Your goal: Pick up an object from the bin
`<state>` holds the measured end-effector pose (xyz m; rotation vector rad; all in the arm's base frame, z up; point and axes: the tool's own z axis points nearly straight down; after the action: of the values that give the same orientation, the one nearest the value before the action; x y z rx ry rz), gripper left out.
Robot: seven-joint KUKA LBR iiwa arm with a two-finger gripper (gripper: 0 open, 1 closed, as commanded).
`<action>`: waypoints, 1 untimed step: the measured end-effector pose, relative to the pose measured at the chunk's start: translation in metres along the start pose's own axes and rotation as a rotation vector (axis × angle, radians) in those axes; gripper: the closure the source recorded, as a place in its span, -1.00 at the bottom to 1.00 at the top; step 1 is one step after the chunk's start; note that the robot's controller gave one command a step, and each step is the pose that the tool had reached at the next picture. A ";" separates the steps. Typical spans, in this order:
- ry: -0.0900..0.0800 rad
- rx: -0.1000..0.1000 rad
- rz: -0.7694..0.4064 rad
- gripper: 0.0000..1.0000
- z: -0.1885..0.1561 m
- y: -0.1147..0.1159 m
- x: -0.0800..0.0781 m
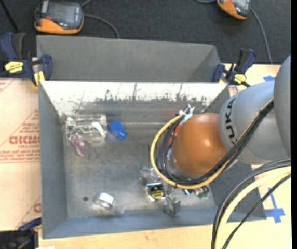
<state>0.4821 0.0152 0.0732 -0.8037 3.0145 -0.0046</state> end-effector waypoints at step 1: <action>0.008 -0.003 0.002 1.00 0.001 -0.001 0.003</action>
Offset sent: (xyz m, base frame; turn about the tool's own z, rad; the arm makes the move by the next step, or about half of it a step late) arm 0.0000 0.0000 0.0000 0.0000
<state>0.4804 0.0131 0.0720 -0.8030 3.0239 -0.0034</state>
